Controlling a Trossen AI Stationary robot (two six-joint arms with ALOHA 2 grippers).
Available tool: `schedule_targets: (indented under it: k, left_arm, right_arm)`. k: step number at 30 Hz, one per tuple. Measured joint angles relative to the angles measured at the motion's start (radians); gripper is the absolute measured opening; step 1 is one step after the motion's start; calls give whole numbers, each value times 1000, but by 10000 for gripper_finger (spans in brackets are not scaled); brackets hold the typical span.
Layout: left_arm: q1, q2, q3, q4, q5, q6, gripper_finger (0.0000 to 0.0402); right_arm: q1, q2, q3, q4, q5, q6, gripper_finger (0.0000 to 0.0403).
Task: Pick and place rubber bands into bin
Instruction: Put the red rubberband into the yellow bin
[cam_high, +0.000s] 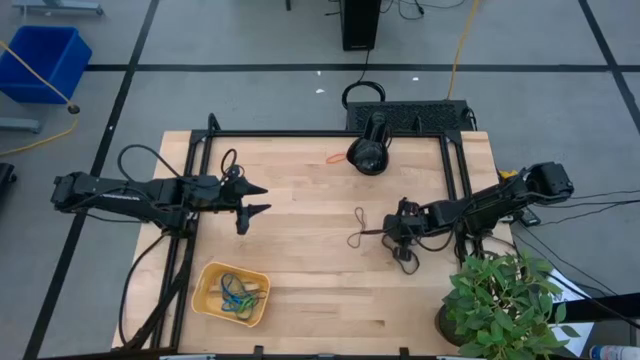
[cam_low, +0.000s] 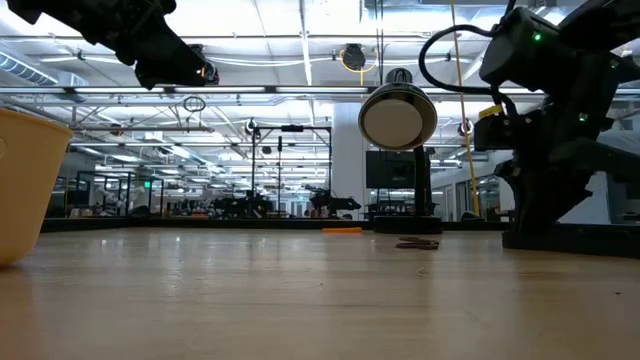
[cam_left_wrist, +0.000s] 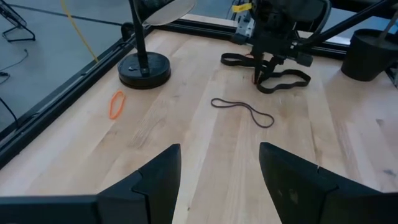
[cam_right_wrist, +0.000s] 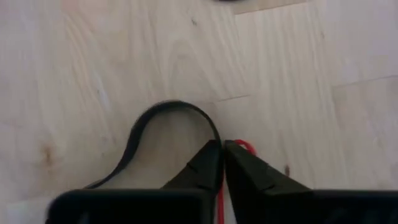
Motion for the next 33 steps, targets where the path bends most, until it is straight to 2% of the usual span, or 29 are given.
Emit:
schedule_targets:
  k: [2,13,22,33]
  left_arm:
    - [0,0,0,-2,1,-20,223]
    - [0,0,0,-2,2,-75,223]
    - [-1,0,0,15,57,-103,223]
    - [-11,34,1,181,77,-94,223]
  right_arm:
    - [0,-2,0,30,-4,0,5]
    - [0,-13,-1,238,-4,7,3]
    - [0,-19,-1,623,70,-84,1]
    - [-6,-19,-1,1073,184,-286,1]
